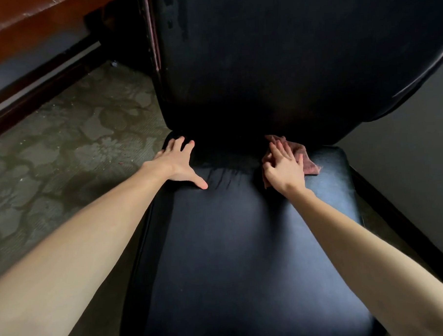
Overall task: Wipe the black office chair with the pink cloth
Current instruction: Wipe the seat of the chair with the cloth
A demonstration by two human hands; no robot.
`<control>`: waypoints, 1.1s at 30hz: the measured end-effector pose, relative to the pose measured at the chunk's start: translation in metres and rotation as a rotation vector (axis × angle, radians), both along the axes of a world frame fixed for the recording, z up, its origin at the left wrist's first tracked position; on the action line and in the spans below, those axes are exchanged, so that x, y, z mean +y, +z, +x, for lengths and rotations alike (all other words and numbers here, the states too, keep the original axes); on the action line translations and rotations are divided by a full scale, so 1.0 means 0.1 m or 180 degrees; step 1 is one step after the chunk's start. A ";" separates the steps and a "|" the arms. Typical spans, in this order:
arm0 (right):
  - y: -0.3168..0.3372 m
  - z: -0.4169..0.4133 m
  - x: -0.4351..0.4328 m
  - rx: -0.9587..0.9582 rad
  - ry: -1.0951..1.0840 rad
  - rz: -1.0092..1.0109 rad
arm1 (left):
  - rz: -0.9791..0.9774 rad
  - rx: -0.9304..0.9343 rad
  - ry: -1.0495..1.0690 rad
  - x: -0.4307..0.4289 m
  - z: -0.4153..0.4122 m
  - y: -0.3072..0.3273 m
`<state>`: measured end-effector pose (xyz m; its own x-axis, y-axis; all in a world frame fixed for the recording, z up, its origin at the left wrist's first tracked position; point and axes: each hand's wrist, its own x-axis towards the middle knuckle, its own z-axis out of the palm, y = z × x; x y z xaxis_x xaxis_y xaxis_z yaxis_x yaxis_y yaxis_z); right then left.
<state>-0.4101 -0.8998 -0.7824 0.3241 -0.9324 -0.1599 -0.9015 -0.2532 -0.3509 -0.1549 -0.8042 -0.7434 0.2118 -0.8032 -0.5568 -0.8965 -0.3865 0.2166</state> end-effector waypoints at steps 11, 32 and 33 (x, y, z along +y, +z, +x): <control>-0.05 0.64 0.13 -0.0003 0.0642 0.0039 | 0.0058 0.0106 0.0202 -0.03 0.01 -0.04; -0.07 0.66 0.10 0.0080 0.0844 -0.0289 | -0.0228 0.0159 0.0388 0.11 -0.02 -0.11; -0.07 0.59 0.06 0.0069 0.0796 -0.0278 | -0.0242 0.0211 0.0340 0.12 -0.01 -0.10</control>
<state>-0.3516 -0.8939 -0.7890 0.5435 -0.8344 -0.0919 -0.8143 -0.4974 -0.2992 -0.1558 -0.7918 -0.7529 0.2631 -0.8184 -0.5109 -0.8338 -0.4593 0.3062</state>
